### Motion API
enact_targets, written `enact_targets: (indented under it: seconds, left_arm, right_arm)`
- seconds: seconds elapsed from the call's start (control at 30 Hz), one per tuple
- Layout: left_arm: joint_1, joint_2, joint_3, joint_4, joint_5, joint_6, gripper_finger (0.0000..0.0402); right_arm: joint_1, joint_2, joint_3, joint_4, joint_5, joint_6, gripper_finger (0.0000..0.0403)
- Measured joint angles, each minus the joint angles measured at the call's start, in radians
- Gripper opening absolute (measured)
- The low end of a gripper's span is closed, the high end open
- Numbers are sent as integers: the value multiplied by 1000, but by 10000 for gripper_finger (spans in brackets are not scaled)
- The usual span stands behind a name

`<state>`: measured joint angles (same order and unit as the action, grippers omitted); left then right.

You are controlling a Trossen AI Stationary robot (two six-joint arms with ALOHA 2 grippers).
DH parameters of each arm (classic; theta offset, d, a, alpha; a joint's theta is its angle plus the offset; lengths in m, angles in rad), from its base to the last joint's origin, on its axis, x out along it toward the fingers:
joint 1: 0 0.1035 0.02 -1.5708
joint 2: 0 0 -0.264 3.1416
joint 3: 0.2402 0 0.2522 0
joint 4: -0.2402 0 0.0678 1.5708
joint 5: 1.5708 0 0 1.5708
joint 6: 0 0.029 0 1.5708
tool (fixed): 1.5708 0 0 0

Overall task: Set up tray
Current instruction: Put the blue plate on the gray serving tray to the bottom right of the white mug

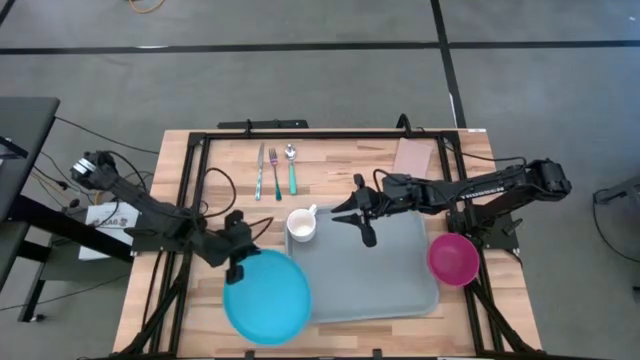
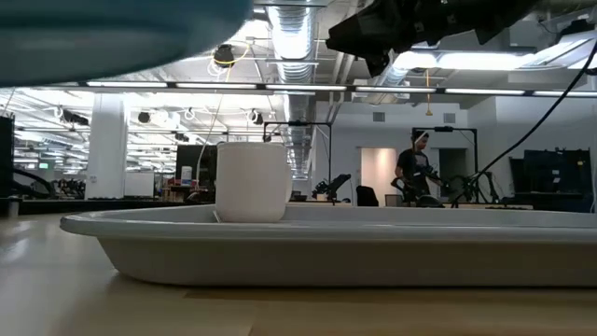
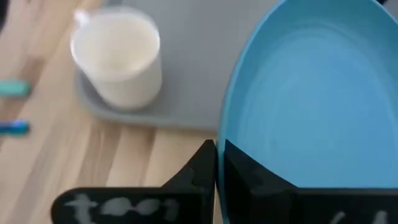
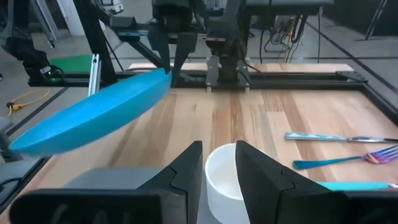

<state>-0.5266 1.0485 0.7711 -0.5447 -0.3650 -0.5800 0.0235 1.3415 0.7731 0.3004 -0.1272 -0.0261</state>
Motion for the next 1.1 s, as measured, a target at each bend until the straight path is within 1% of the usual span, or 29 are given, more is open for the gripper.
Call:
enact_targets:
  seconds: [0.13,0.2,0.27,0.37,0.43,0.5,0.6,0.73,0.83,0.9,1.0,1.1]
  left_arm:
    - [50,110,49,103,11,73,0]
    - [87,188,80,137,-12,83,0]
    - [129,261,131,138,-26,114,0]
    - [183,367,228,133,-26,220,0]
    - [216,430,294,133,4,319,0]
    - [249,498,363,151,33,383,0]
    - [298,597,447,149,72,433,0]
    - [357,729,536,144,134,475,0]
    - [393,806,588,146,182,493,0]
    - [411,851,622,144,197,506,0]
    - [429,895,656,146,222,564,0]
    - [441,924,661,142,233,572,7]
  right_arm:
    - [0,-2,0,52,1,0,91]
    - [0,-11,0,65,6,-2,91]
    - [0,-32,-1,43,40,-2,91]
    - [5,-82,-1,-21,160,14,91]
    - [18,-120,-1,-89,252,26,91]
    - [40,-157,-1,-165,322,28,91]
    - [89,-198,-1,-260,417,57,91]
    - [168,-234,-1,-324,607,60,91]
    - [224,-247,-1,-353,729,60,91]
    - [255,-256,-1,-382,789,60,91]
    - [290,-258,-1,-403,855,60,91]
    - [314,-258,-1,-404,891,54,91]
